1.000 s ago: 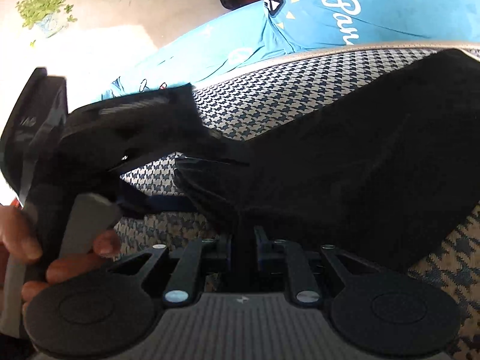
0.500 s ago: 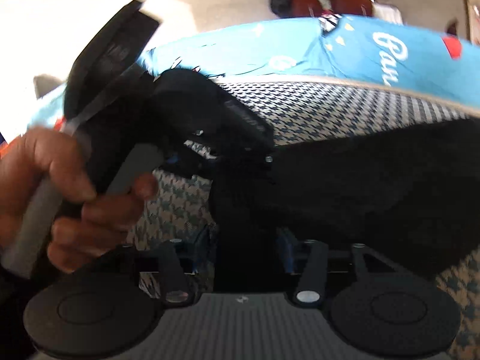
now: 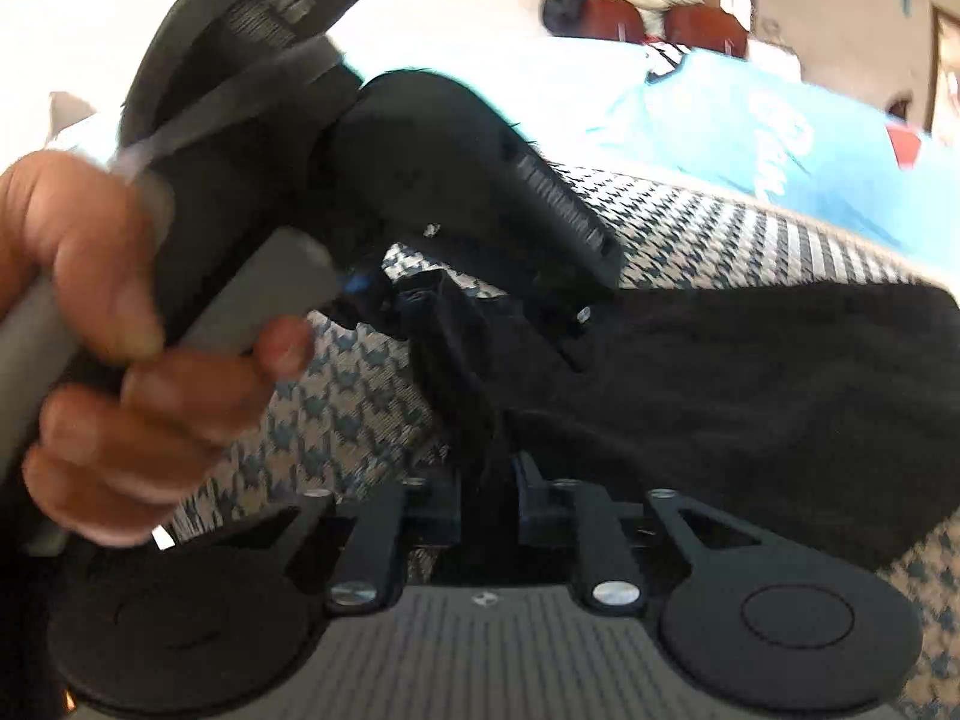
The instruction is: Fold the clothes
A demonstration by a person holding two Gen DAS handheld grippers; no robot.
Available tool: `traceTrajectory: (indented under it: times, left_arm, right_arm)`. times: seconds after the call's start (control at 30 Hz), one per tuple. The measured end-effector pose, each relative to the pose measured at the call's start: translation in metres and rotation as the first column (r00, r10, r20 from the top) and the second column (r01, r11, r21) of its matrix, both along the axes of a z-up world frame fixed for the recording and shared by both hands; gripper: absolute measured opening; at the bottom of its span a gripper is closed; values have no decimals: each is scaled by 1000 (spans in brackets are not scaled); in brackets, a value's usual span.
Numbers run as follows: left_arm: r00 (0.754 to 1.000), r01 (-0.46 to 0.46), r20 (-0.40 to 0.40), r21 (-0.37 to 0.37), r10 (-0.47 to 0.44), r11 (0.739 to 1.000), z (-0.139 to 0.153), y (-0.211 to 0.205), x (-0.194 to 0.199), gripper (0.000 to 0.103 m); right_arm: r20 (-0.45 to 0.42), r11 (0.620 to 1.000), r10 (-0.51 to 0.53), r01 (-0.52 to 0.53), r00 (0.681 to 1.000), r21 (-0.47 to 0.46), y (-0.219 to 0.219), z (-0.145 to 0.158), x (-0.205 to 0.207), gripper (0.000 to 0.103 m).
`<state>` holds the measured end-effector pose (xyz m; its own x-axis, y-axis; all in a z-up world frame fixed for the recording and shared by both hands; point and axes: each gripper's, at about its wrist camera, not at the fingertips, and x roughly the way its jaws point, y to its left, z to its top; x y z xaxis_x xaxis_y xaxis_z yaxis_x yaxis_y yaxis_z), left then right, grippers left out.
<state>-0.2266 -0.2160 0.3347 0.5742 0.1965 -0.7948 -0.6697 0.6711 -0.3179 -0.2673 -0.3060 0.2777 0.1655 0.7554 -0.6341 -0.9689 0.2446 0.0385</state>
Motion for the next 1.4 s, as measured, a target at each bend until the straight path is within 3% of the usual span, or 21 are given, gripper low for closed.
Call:
traceTrajectory:
  times: [0.07,0.13,0.47,0.7,0.87,0.93,1.03,1.1,1.17,1.27,1.4]
  left_arm:
    - [1000,2,2,8,-2,1000,2,2,-1,19]
    - [999,-12,36,-26,13,1000,4,9,-4,11]
    - [998,-24,64,178,13,984,50,22,-3,11]
    - [989,-118,106,141,104,983,70,82,-34,11]
    - [978,-205,65,163,196,965,68,112,-52,11]
    - [971,-239,47,146,235,960,66,117,-60,12]
    - [966,-260,27,116,258,959,62,119,-69,24]
    - [972,-237,34,112,234,965,62,112,-72,27]
    - [975,-222,41,114,219,968,62,104,-71,40]
    - [977,-211,53,71,207,975,56,96,-69,50]
    - [979,-200,44,30,199,979,44,88,-60,51]
  right_arm:
    - [-60,1000,-11,12,998,9,-1,2,6,14]
    - [-117,1000,-9,13,993,27,0,4,10,13]
    - [-234,991,82,-54,969,123,38,26,11,11]
    - [-336,977,156,-95,929,192,78,38,15,7]
    - [-272,970,204,-157,940,187,108,41,7,7]
    - [-272,972,206,-166,940,165,107,39,12,7]
    - [-355,977,212,-197,911,78,114,34,37,23]
    - [-353,975,222,-218,909,50,100,34,38,34]
    - [-346,971,233,-239,909,24,85,35,38,35]
    - [-319,975,216,-219,923,25,64,47,50,38]
    - [-249,994,109,-105,962,30,53,54,90,40]
